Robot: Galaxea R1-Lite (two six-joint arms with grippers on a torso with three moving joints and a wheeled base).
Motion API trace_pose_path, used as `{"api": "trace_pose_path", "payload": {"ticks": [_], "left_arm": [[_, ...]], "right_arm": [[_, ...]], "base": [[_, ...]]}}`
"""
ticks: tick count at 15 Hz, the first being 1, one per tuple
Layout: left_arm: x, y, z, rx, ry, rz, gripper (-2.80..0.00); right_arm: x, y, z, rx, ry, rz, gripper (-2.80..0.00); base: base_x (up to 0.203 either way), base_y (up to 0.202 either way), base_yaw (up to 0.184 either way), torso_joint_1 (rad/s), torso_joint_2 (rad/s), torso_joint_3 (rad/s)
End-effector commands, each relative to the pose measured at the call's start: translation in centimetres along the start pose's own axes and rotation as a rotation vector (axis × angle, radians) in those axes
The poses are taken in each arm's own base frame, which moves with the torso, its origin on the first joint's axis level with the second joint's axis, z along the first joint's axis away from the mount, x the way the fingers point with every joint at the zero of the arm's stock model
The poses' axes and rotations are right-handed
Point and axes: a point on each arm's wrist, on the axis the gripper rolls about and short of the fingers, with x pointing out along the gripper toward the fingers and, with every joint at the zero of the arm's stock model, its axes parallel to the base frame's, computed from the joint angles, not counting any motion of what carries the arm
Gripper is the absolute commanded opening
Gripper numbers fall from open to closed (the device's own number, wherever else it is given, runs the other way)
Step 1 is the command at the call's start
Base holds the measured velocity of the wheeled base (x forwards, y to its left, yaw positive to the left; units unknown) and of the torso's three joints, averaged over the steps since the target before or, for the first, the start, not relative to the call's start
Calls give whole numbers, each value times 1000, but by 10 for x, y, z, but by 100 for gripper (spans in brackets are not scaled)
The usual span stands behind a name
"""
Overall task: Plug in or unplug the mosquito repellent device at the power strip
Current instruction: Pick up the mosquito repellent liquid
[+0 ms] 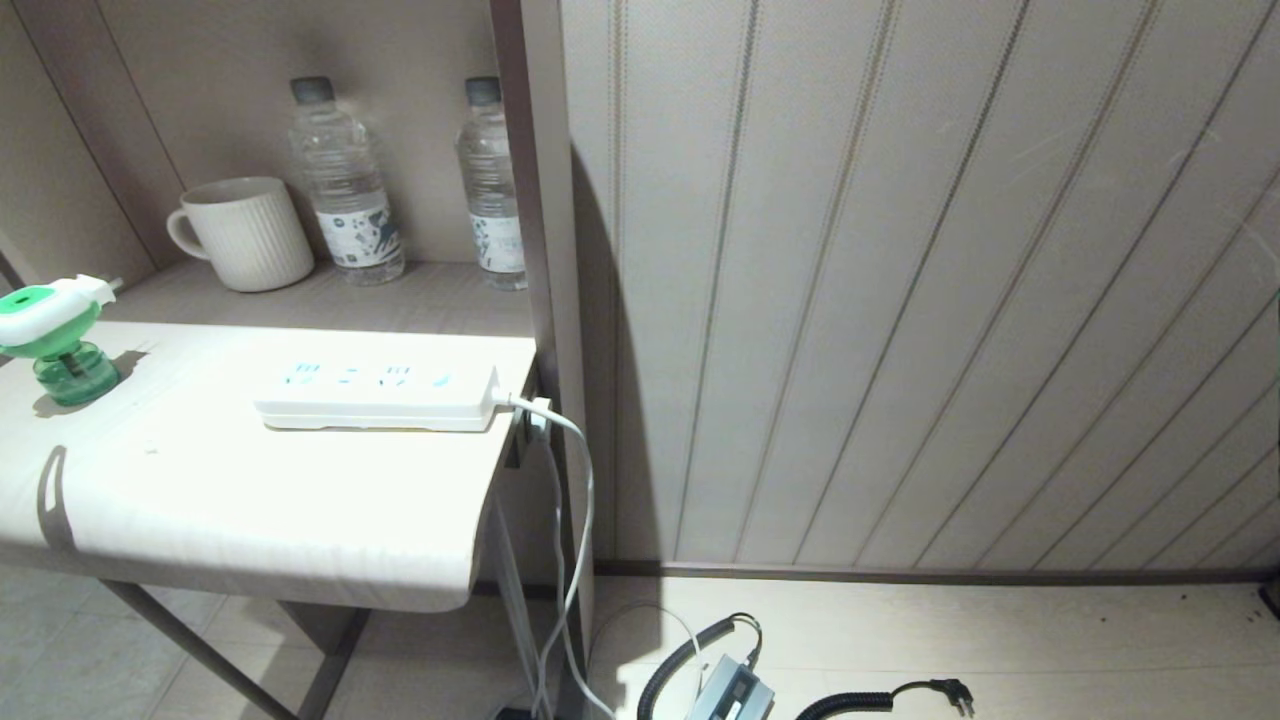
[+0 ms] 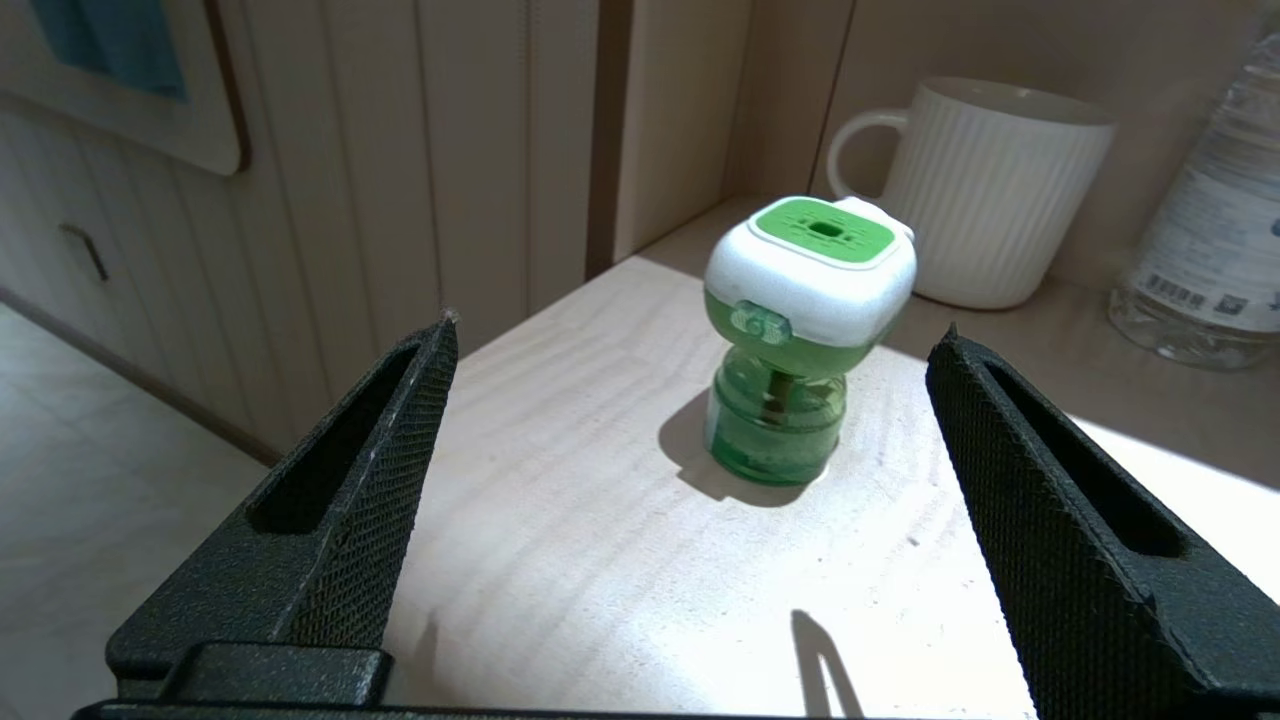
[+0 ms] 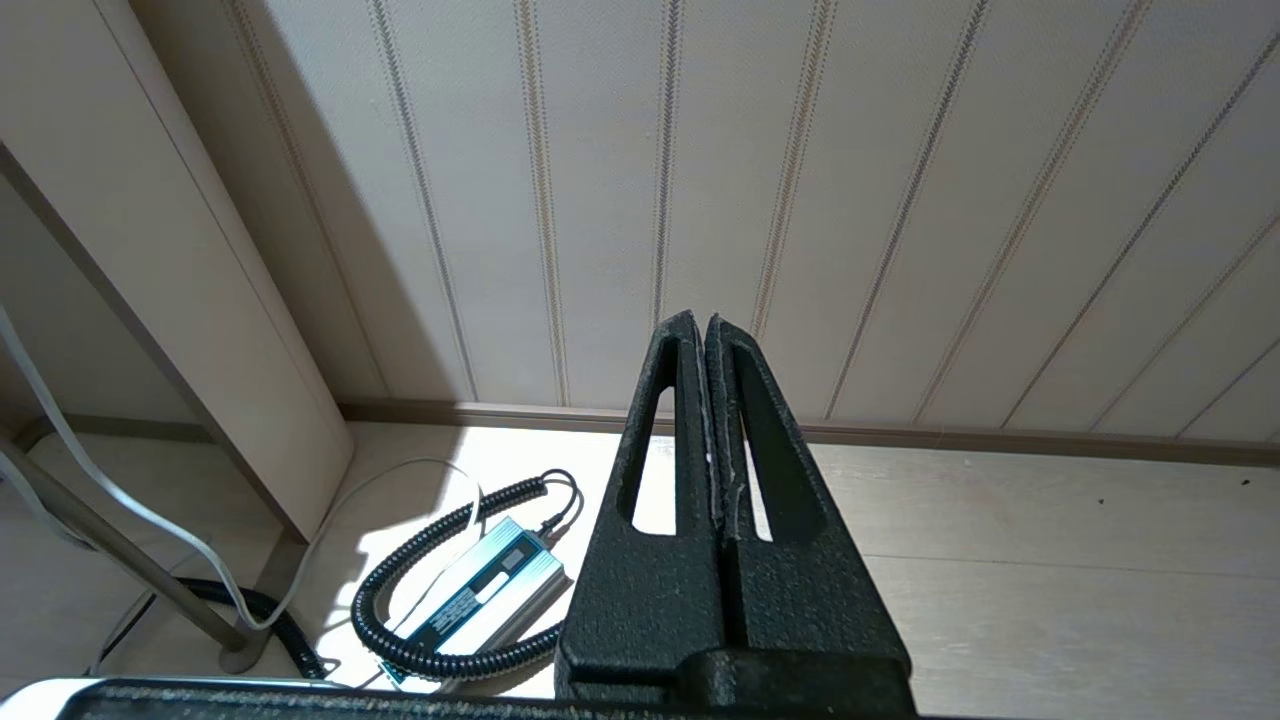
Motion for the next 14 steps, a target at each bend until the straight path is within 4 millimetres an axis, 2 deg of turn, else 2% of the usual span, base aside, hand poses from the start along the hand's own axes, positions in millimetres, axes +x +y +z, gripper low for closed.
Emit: {"api": "trace_pose_path", "payload": {"ticks": [1,6,14], "left_arm": [[4,-1,-3,-3,14,-16,0],[15,-3,0,-4,11,-22,0],[43,-6,-6,-4,46,-18,0]], "right_arm": [[0,0,0,0,0,0,-280],[0,0,0,0,0,0,-280],[0,0,0,0,0,0,-280]], "base": [[0,0,0,0,0,0],[0,0,0,0,0,0],[0,0,0,0,0,0]]}}
